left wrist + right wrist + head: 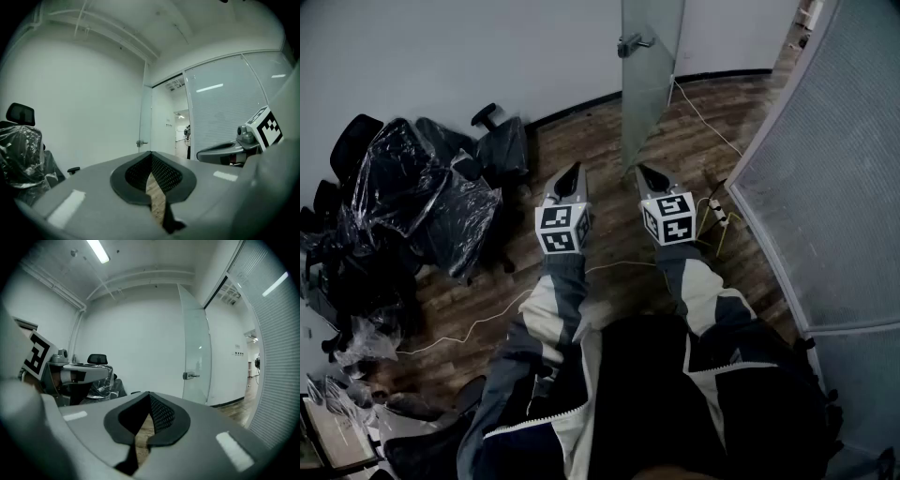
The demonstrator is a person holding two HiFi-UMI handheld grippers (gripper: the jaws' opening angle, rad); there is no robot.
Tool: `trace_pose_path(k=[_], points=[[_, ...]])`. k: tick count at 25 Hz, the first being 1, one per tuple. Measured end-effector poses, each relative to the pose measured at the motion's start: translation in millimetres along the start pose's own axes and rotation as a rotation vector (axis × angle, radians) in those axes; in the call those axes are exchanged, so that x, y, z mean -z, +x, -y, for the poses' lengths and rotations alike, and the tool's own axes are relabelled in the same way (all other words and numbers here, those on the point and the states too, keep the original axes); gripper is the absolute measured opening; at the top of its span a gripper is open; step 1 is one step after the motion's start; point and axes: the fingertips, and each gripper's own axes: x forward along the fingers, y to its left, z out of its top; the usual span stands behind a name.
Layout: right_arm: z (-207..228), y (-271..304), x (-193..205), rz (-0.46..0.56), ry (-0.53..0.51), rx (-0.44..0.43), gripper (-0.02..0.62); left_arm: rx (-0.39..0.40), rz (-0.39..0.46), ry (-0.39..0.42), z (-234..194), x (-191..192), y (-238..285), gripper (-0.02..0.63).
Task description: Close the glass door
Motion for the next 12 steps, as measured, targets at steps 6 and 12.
trace_pose_path(k=[6,12], points=[[2.4,3.2,-5.1,0.008,-0.003,0.0,0.002,0.0,-0.006,0.009,-4.8,8.4,7.3,0.005],[-1.7,5.5,-8.1,0.015,-0.003,-0.004,0.003,-0.005,-0.015,0.01,-10.6,13.3,5.4,0.005]])
